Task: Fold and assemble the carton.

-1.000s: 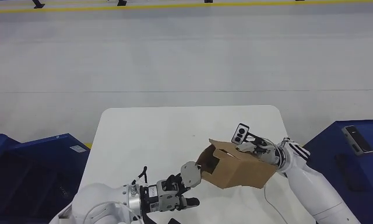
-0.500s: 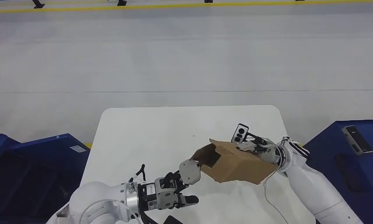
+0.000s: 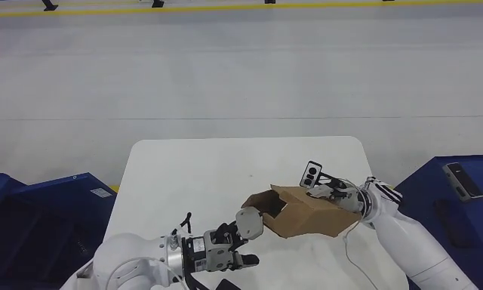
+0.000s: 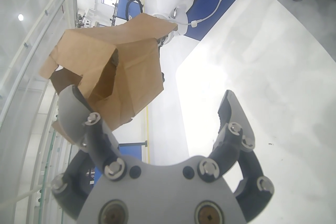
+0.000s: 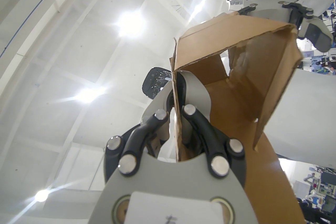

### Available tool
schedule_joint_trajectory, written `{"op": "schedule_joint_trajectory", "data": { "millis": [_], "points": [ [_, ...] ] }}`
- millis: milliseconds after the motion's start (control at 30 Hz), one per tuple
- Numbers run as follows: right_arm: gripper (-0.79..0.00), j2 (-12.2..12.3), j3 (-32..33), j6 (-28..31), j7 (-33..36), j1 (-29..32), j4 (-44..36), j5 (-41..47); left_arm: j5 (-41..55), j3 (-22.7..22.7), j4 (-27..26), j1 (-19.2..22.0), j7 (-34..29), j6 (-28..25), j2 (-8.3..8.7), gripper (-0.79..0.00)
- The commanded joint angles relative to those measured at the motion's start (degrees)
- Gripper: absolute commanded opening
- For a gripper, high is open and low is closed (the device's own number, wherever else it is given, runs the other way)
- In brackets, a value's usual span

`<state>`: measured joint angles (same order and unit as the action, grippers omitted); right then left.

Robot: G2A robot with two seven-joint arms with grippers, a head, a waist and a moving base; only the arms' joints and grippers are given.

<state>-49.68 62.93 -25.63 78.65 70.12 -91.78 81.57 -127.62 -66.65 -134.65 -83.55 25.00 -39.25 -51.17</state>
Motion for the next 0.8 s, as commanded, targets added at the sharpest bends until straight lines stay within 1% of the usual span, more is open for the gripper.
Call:
{"op": "schedule_joint_trajectory", "data": {
  "millis": [0, 333, 567, 767],
  "points": [
    [-0.785, 0.3, -0.5, 0.1, 0.1, -0.1, -0.2, 0.9, 0.9, -0.1, 0.0, 0.3, -0.3, -0.9, 0.01, 0.000],
    [-0.785, 1.4, -1.4, 0.3, 0.3, -1.5, 0.8, 5.2, 3.6, -0.5, 0.0, 1.2, -1.0, -3.5, 0.15, 0.000],
    [-0.785, 1.8, -1.7, 0.5, 0.5, -2.1, 1.3, 5.7, 4.0, -0.6, 0.0, 1.0, -1.2, -4.4, 0.37, 0.000],
    [-0.785, 1.7, -1.8, 0.7, 0.7, -2.4, 1.8, 5.0, 3.7, 0.4, 0.0, 0.4, -2.4, -5.4, 0.52, 0.000]
  ]
}}
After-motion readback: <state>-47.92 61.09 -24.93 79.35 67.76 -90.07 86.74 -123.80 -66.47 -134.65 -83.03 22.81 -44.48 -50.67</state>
